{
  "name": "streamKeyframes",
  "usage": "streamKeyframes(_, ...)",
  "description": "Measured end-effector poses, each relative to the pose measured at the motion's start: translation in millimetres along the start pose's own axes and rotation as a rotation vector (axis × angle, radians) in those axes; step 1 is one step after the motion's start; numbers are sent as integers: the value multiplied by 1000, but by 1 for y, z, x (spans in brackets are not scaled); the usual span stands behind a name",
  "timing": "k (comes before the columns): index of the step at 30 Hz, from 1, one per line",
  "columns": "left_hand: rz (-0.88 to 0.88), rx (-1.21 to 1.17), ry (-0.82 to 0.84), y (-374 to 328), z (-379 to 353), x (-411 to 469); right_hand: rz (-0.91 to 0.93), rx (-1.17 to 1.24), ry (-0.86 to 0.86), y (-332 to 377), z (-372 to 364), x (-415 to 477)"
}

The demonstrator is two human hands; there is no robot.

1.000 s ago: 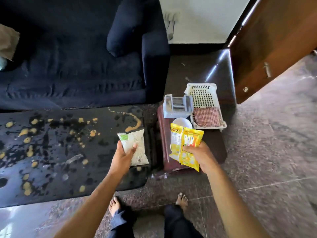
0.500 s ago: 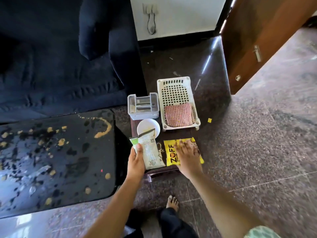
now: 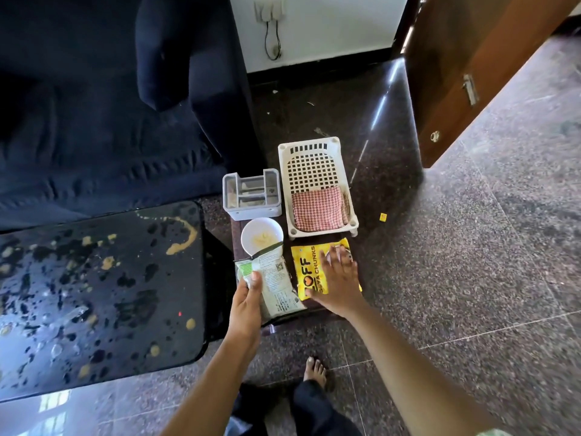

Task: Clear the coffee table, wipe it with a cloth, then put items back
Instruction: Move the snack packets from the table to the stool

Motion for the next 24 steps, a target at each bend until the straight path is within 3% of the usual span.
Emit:
streamKeyframes(2, 26, -11, 13, 1, -11, 1, -230, 383, 128, -17, 2, -15)
streamKeyframes(4, 19, -18, 40, 4, -21, 5, -474, 845, 566, -14, -22, -48)
streamKeyframes(6, -2, -32, 81, 6, -33, 8, -532, 1155, 859, 3, -26, -74)
streamKeyframes(7, 2, -24, 116, 10, -39, 10, -524, 1285, 903, 7, -20, -77)
streamKeyframes(9, 15, -11, 181, 17, -49, 13, -538, 1487, 849, 7, -6, -73)
streamKeyframes(12, 78, -23, 255, 22, -62, 15, -536, 1661, 614, -7, 14, -59)
streamKeyframes(14, 121, -22, 201, 24, -62, 20, -497, 1684, 421, -24, 22, -45)
streamKeyframes(16, 178, -3, 106, 32, -58, 26, -477, 1605, 223, -43, 32, -36)
streamKeyframes(18, 196, 89, 115, 41, -59, 31, -449, 1530, 104, -52, 33, -28)
streamKeyframes(24, 40, 859, 295, 55, -63, 52, -363, 939, -112, -55, 23, -8)
Point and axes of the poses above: each hand's wrist, its own x-axis towards the middle knuckle, its own z-axis out of the back of the hand, y = z × x, the point moved 9 cm from there along x, towards the middle knuckle, and after that the axes turned 13 degrees about -z, right-handed, at the moved point
